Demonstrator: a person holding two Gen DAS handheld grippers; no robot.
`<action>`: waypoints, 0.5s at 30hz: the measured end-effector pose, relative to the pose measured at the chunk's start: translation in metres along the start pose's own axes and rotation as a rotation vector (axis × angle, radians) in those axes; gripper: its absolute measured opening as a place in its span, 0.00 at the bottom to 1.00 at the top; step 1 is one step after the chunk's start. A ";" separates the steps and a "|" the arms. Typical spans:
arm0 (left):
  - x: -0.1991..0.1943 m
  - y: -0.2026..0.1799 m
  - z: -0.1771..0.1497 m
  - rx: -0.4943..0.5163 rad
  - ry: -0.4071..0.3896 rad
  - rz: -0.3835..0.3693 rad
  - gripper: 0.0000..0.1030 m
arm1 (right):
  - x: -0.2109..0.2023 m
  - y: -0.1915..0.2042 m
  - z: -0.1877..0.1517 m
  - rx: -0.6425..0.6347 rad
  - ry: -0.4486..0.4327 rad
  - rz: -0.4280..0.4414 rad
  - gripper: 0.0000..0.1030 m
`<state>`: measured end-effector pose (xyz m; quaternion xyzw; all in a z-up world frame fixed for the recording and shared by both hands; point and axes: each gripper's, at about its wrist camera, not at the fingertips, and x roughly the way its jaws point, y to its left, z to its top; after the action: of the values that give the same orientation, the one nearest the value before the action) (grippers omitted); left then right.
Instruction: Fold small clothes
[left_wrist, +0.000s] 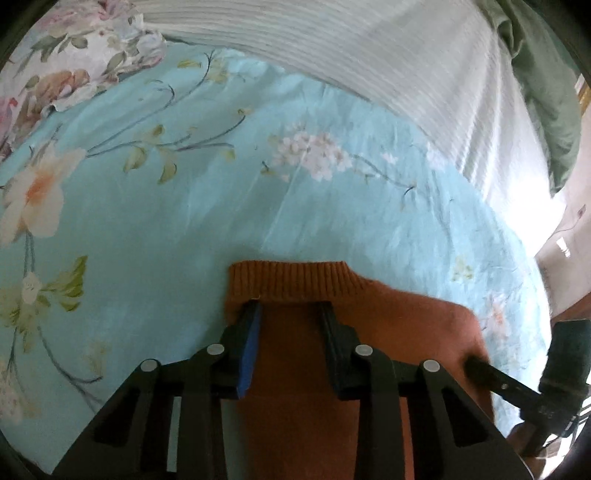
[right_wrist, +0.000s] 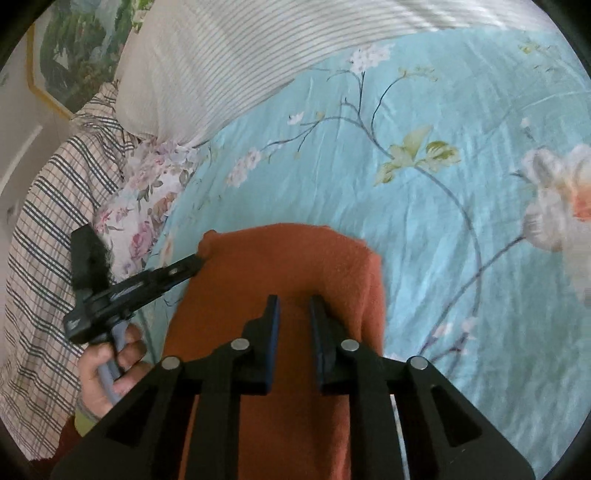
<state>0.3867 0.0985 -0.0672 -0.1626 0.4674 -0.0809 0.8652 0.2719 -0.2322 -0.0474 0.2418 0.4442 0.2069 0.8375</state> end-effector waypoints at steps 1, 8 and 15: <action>-0.007 -0.003 -0.004 0.011 -0.014 0.003 0.30 | -0.006 0.003 -0.002 -0.007 -0.006 -0.009 0.18; -0.081 -0.022 -0.070 0.079 -0.056 -0.096 0.31 | -0.049 0.023 -0.040 -0.064 -0.018 0.001 0.20; -0.130 -0.053 -0.162 0.166 -0.033 -0.241 0.31 | -0.050 0.013 -0.099 -0.112 0.043 -0.094 0.17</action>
<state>0.1807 0.0537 -0.0297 -0.1469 0.4218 -0.2199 0.8672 0.1605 -0.2280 -0.0563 0.1689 0.4605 0.1970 0.8489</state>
